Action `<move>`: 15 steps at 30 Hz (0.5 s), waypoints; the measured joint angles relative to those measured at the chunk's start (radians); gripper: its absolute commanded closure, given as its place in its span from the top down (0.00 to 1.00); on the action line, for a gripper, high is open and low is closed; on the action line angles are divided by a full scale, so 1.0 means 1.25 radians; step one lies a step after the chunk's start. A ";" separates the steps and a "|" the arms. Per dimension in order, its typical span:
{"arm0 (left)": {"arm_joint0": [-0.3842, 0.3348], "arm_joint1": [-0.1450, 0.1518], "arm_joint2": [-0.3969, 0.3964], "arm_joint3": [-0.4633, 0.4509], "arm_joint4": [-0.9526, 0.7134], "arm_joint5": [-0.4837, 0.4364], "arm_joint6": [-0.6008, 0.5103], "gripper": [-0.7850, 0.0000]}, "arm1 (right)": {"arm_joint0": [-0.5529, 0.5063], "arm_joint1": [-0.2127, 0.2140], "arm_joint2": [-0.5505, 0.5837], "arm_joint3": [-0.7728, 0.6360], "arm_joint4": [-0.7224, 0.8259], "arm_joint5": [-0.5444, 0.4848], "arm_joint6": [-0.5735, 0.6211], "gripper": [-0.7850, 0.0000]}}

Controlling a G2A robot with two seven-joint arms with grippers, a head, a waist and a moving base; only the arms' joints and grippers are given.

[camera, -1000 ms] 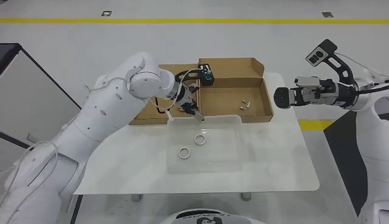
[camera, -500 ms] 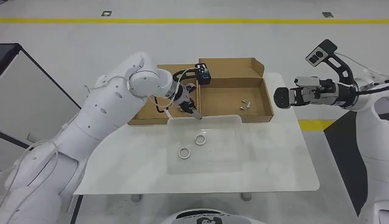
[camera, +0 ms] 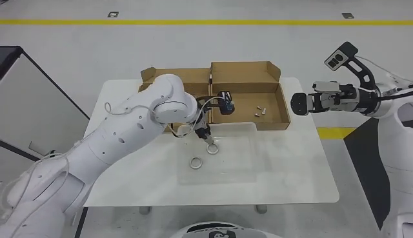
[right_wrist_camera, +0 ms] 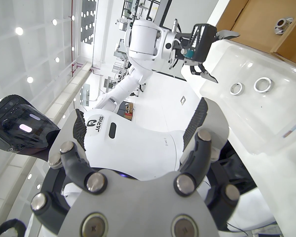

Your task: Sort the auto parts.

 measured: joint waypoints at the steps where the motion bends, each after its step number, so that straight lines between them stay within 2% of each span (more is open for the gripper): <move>1: -0.002 -0.001 0.012 -0.002 0.008 0.006 -0.006 1.00 | 0.000 0.000 0.000 0.000 0.000 0.000 0.000 1.00; 2: -0.003 -0.004 0.025 -0.001 0.010 0.010 -0.010 0.98 | 0.000 0.000 0.000 0.000 0.000 0.000 0.000 1.00; 3: -0.005 -0.006 0.033 0.002 0.007 0.012 -0.012 0.91 | 0.000 0.000 0.000 0.000 0.000 0.000 0.000 1.00; 4: -0.007 -0.008 0.041 0.005 0.008 0.016 -0.015 0.76 | 0.000 0.000 0.000 0.000 0.000 0.000 0.000 1.00; 5: -0.010 -0.012 0.050 0.008 0.008 0.019 -0.018 0.56 | 0.000 0.000 0.000 0.000 0.000 0.000 0.000 1.00; 6: -0.011 -0.015 0.056 0.011 0.007 0.021 -0.018 0.48 | 0.000 0.000 0.000 0.000 0.000 0.000 0.000 1.00; 10: -0.021 -0.031 0.080 0.020 0.001 0.023 -0.017 0.38 | 0.000 0.000 0.000 0.000 0.000 0.000 0.000 1.00; 12: -0.027 -0.040 0.092 0.033 0.004 0.031 -0.018 0.27 | 0.000 0.000 0.000 0.000 0.000 0.000 0.000 1.00; 15: -0.037 -0.053 0.110 0.056 0.008 0.037 -0.024 0.24 | 0.000 0.000 0.000 0.000 0.000 0.000 0.000 1.00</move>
